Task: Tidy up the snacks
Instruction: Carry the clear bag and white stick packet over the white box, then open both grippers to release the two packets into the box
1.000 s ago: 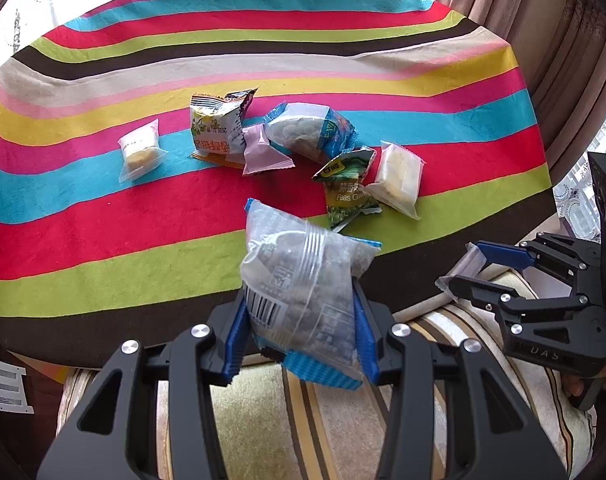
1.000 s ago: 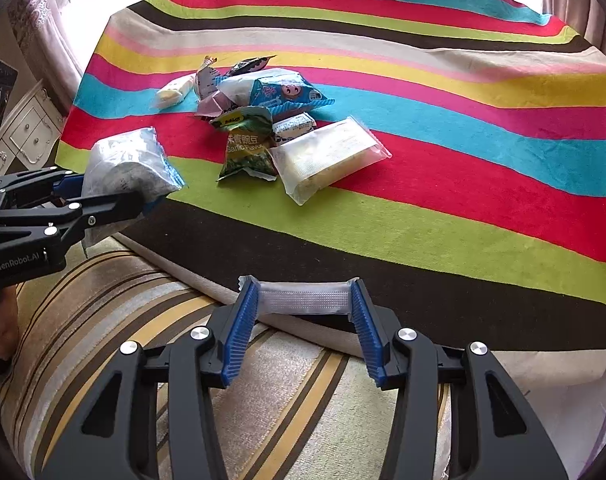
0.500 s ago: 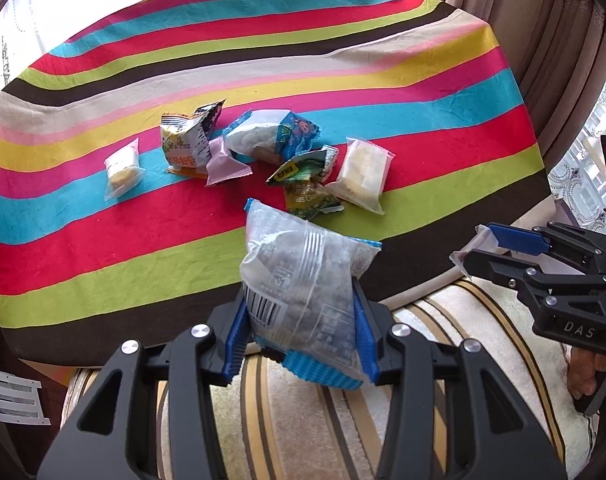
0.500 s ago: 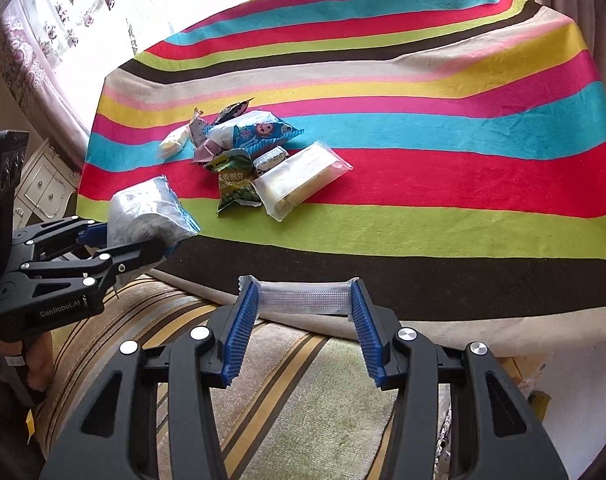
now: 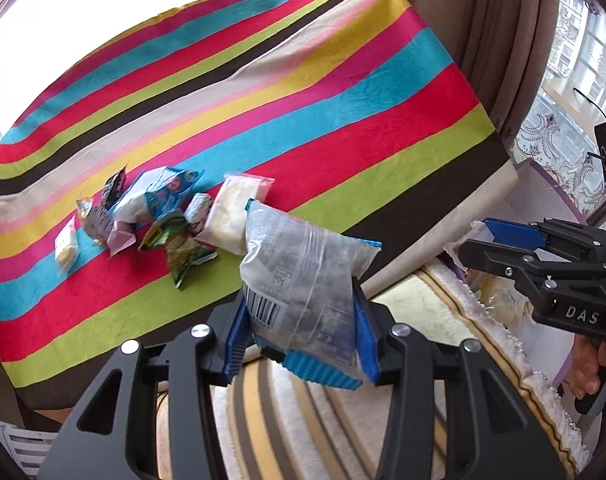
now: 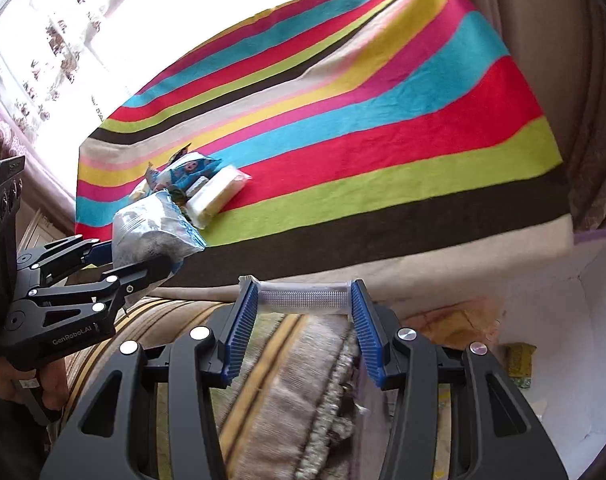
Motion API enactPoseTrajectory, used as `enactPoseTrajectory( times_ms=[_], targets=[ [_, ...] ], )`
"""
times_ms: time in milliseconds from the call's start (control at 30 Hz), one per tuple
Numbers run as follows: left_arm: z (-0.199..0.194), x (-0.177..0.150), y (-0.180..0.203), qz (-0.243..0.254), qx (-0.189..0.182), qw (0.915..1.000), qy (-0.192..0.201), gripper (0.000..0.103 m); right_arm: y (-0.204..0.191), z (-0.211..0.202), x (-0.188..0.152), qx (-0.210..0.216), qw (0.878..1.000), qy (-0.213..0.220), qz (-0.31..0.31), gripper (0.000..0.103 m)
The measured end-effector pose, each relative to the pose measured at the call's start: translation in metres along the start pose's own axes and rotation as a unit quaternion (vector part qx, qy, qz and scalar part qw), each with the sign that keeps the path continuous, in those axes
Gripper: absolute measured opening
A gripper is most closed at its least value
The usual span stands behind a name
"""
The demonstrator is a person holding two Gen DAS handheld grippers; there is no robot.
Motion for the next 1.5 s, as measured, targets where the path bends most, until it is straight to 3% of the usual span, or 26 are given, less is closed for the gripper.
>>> enactPoseTrajectory(
  times_ms=[300,567,767,1133,1267,1300,1400,1500],
  targets=[
    [0.031,0.026,0.08,0.094,-0.011,0.9953,-0.021,0.045,0.092,-0.01,-0.009,-0.034,0.995,0.012,0.095,0.047],
    [0.069,0.04,0.153,0.173,-0.034,0.9834,-0.044,0.045,0.165,-0.009,-0.024,-0.07,0.982,0.01,0.177,0.047],
    [0.104,0.044,0.195,0.204,-0.053,0.9755,-0.064,0.045,0.208,-0.008,-0.031,-0.092,0.971,0.015,0.222,0.047],
    [0.144,0.061,0.234,0.203,-0.094,0.9722,-0.069,0.049,0.253,-0.014,-0.025,-0.113,0.957,0.028,0.265,0.048],
    [0.143,0.067,0.234,0.205,-0.093,0.9729,-0.055,0.075,0.257,-0.015,-0.024,-0.119,0.955,0.027,0.271,0.053],
    [0.141,0.069,0.233,0.204,-0.089,0.9737,-0.049,0.077,0.258,-0.015,-0.024,-0.123,0.954,0.026,0.272,0.054],
    [0.135,0.073,0.226,0.191,-0.081,0.9774,-0.041,0.077,0.258,-0.018,-0.023,-0.136,0.951,0.03,0.275,0.073],
    [0.129,0.077,0.218,0.171,-0.086,0.9809,-0.032,0.078,0.255,-0.022,-0.021,-0.141,0.952,0.036,0.269,0.079]
  ],
)
Point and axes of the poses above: each gripper's, at about its wrist camera, not at the fingertips, and z roughly the way its jaws point, y to its right, x to its top, the point moved 10 cm from there along z, roughly the way its jaws point, and after that the axes turned 15 degrees about -x, right-handed, at the moved point
